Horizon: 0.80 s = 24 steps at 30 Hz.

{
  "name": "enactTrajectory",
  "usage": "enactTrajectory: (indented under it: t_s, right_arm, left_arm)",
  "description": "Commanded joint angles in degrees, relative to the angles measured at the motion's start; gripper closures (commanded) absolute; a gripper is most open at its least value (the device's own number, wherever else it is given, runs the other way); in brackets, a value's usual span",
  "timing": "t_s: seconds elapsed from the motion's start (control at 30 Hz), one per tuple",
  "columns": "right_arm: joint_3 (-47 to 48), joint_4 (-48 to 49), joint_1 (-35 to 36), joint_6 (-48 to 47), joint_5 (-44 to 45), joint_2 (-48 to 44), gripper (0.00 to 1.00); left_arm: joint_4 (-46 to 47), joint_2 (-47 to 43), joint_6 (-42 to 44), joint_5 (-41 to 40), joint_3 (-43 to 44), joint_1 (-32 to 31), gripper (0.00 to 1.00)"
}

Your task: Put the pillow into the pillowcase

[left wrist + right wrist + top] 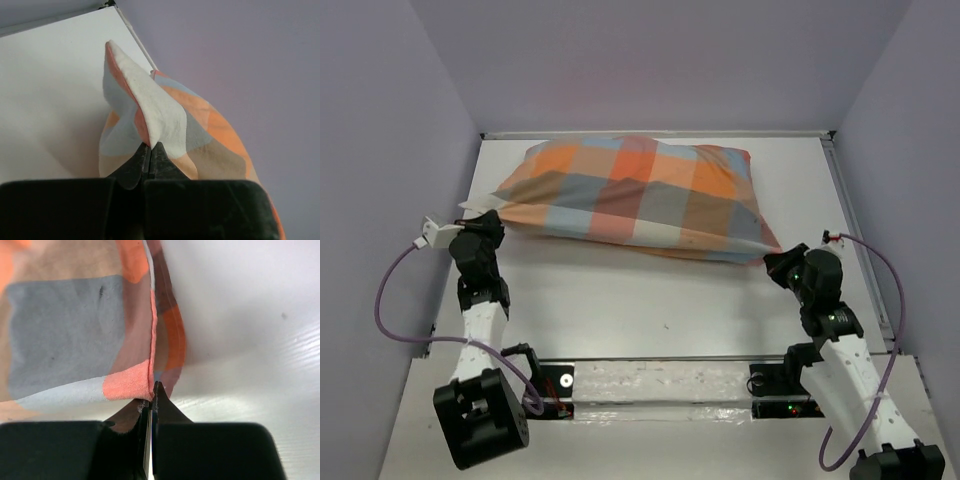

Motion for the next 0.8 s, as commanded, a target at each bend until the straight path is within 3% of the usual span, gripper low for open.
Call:
enactTrajectory:
  t_s: [0.0,0.03,0.1,0.13,0.2,0.23,0.27,0.3,0.33,0.5,0.63,0.7,0.77]
  right_arm:
    - [5.78,-6.64,-0.11,-2.82,17.30,-4.49,1.00]
    - [6.31,-7.78,-0.11,-3.17,17.32,-5.37,1.00]
    - [7.89,-12.09,-0.11,-2.04,19.17,-8.10,1.00]
    - [7.54,-12.80,-0.11,-1.68,18.12,-9.15,0.99]
    - [7.36,-13.07,-0.11,-0.97,16.97,-11.36,0.79]
    - [7.80,-13.24,-0.11,-1.32,16.88,-11.62,0.62]
    - [8.67,-13.33,-0.11,-2.11,16.36,-11.54,0.22]
    - [12.25,-14.11,-0.11,-3.25,15.48,-11.19,0.12]
    - [14.55,-15.34,-0.11,-4.13,15.13,-10.23,0.07]
    - [22.73,-8.96,-0.11,-11.16,5.39,-4.88,0.09]
    - [30.10,-4.72,-0.11,-15.12,-2.89,14.26,0.10]
    - [32.14,-2.53,-0.11,-16.17,-2.98,24.52,0.09]
    - [33.82,-0.07,-0.11,-15.56,-1.75,29.23,0.05]
  left_arm:
    - [-8.22,-8.88,1.24,-6.27,-2.46,2.98,1.00]
    - [-8.25,-10.46,1.07,-6.45,-3.16,3.24,1.00]
    - [-13.85,-16.78,0.01,-6.63,-6.23,3.68,0.79]
    - [-14.75,-21.76,-0.86,-5.84,-8.94,3.77,0.40]
    - [-17.47,-27.23,-1.57,-5.40,-10.63,3.95,0.05]
    - [-18.61,-29.52,-1.57,-5.22,-10.90,4.04,0.01]
    - [-21.67,-30.59,-1.05,-5.05,-10.29,3.95,0.01]
    - [-22.83,-30.25,0.35,-3.83,-7.59,3.95,0.01]
    - [-21.62,-30.60,0.62,-2.86,-6.69,3.95,0.01]
    - [-18.54,-28.41,6.06,3.65,4.72,2.20,0.01]
    - [-19.84,-19.02,14.40,12.59,15.17,-1.31,0.01]
    - [-20.73,-12.52,17.83,11.67,17.12,-8.21,0.01]
    - [-22.75,-7.76,22.32,3.16,19.59,-15.09,0.01]
